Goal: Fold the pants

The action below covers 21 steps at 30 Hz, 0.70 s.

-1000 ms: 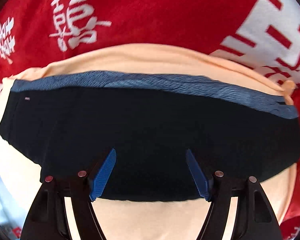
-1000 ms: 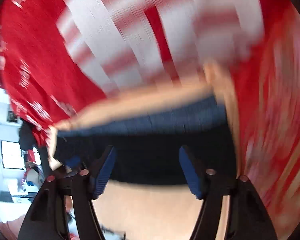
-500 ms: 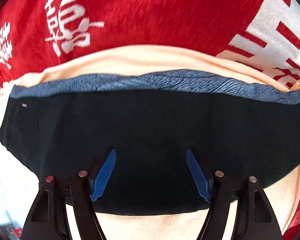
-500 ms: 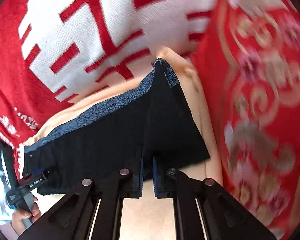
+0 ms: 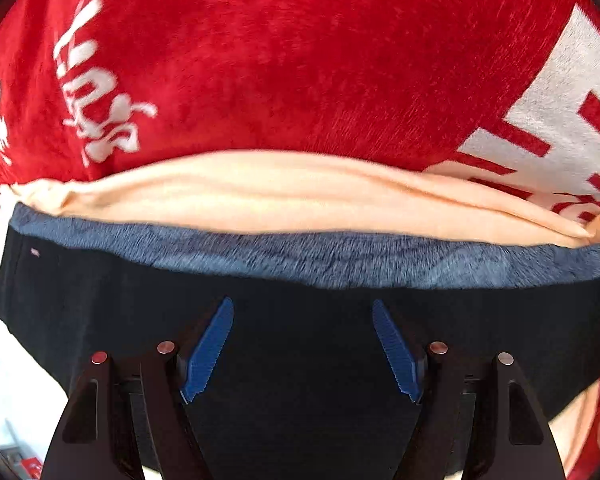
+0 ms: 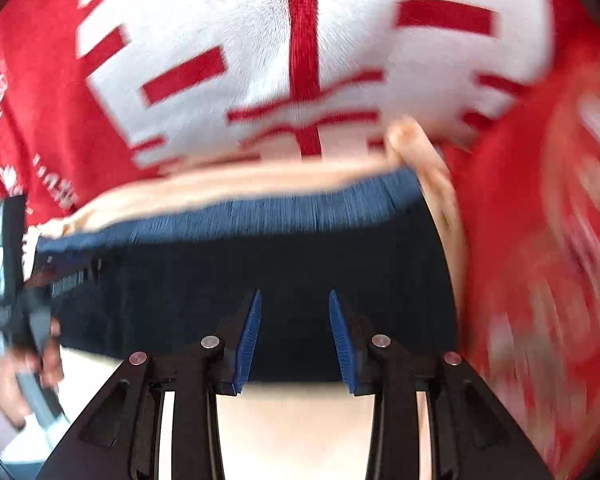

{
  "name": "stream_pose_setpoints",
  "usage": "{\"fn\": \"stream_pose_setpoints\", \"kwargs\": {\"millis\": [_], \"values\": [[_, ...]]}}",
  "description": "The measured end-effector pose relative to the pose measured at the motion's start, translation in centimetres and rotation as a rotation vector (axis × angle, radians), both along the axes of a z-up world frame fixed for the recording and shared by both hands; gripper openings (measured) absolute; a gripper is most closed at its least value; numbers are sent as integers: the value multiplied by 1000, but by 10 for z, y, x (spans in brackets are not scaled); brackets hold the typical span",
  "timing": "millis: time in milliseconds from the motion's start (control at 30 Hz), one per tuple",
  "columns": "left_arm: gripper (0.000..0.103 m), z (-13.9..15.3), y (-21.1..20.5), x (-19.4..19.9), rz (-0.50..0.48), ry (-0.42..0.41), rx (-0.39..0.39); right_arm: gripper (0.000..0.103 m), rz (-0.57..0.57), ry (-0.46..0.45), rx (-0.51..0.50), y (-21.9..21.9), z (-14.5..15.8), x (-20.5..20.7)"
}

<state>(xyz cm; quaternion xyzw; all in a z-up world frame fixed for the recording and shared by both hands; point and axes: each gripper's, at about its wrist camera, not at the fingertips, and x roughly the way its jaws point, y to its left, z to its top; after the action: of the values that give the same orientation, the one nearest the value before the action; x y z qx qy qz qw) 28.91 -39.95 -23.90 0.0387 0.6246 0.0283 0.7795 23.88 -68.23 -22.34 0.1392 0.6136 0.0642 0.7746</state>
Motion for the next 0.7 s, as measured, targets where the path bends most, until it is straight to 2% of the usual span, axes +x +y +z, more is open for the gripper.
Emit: {"fn": "stream_pose_setpoints", "kwargs": {"millis": [33, 67, 100, 133, 167, 233, 300, 367, 400, 533, 700], "values": [[74, -6, -1, 0, -8, -1, 20, 39, 4, 50, -67, -3, -18, 11], [77, -13, 3, -1, -12, 8, 30, 35, -5, 80, -93, -8, -29, 15], [82, -17, 11, -4, -5, 10, 13, 35, -32, 59, -31, -20, -33, 13], [86, -19, 20, -8, 18, 11, -8, 31, -55, 49, -13, -28, -30, 9], [86, -21, 36, -14, 49, 37, -30, 28, -64, 55, -34, -30, -27, 5], [86, -18, 56, -26, 90, 55, -28, 28, -67, 64, -99, -29, -18, -4], [86, -11, 73, -39, 117, 88, -6, 34, -64, 80, -106, -23, -12, -13], [86, -3, 85, -52, 129, 104, 32, 48, -75, 83, -41, -16, -2, -28], [86, 2, 92, -60, 131, 105, 40, 50, -80, 84, 5, -18, 4, -37], [86, 17, 128, -77, 145, 91, 54, 50, -39, 112, 215, 19, 12, -64], [86, 28, 188, -87, 181, 68, 62, 50, 30, 170, 451, 100, 7, -93]]}}
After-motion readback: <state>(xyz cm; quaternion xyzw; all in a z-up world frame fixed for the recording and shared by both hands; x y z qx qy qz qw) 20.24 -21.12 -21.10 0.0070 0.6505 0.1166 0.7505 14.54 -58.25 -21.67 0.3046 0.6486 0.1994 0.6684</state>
